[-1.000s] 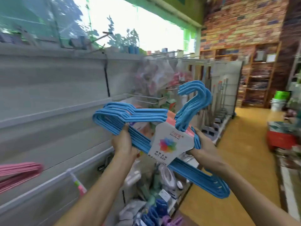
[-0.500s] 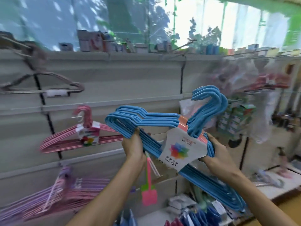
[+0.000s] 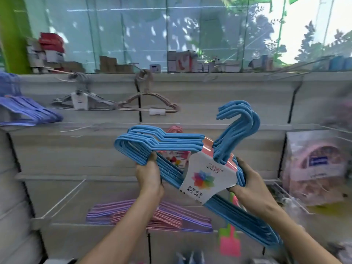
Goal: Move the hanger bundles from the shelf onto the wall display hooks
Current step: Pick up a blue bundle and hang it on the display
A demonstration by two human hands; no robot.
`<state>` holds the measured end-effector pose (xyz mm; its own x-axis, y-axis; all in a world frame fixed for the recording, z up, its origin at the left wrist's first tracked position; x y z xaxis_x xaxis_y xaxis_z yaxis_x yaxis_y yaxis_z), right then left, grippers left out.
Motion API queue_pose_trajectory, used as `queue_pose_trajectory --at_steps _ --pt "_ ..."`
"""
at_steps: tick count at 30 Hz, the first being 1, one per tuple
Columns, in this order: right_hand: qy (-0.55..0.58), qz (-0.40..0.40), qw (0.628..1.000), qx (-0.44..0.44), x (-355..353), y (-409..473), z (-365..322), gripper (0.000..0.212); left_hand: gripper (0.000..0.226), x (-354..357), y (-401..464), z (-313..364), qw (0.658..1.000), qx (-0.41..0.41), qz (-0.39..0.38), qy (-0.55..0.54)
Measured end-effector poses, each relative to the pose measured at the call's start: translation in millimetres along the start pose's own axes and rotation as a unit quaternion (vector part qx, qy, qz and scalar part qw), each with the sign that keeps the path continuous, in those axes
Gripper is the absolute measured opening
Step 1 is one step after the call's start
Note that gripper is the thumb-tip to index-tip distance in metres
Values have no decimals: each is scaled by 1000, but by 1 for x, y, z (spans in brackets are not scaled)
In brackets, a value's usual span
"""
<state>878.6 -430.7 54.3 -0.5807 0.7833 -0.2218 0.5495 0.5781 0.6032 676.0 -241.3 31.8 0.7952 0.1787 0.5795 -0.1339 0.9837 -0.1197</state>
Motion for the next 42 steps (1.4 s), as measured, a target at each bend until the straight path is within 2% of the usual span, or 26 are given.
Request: queue_pose_trajectory --at_steps 2,6,9,13,17,20,25,28,32,36,42 --pt "7 -14 1000 -2 33 0 -10 70 28 -24 22 17 1000 6 14 -4" --pt "27 -43 999 4 106 -6 -27 77 29 -74 63 52 999 14 42 -16" --pt "39 -60 997 6 160 -11 -42 65 23 -109 93 79 998 25 53 -18" --pt "55 -77 995 10 226 -18 -65 68 16 -151 133 114 997 39 58 -25" --pt "74 -100 992 6 288 -23 -85 63 28 -189 170 145 996 40 77 -28" --pt "73 -115 991 10 326 -25 -94 63 28 -212 195 160 995 42 92 -25" --pt "42 -140 989 26 374 -24 -89 69 33 -242 233 163 993 13 112 -24" --pt "20 -162 986 25 397 -17 -87 60 34 -255 253 159 991 0 129 -31" --pt "13 -178 984 23 425 -5 -87 55 14 -265 280 150 990 -12 131 -39" --pt "-12 -192 981 20 451 12 -80 51 20 -268 310 138 988 -29 144 -45" --pt "-79 -209 975 17 489 60 -55 64 25 -252 363 124 985 -45 153 -60"
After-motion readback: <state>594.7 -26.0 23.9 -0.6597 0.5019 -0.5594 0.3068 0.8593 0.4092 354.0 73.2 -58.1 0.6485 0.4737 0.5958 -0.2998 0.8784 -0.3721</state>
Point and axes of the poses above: each hand's wrist, its own y-axis towards the middle knuckle, its own x-axis out of the palm, z = x × y, the point moved 8 cm from there along y, towards the middle knuckle, and after that the axes turned 13 degrees about z, right-handed, at the moved point
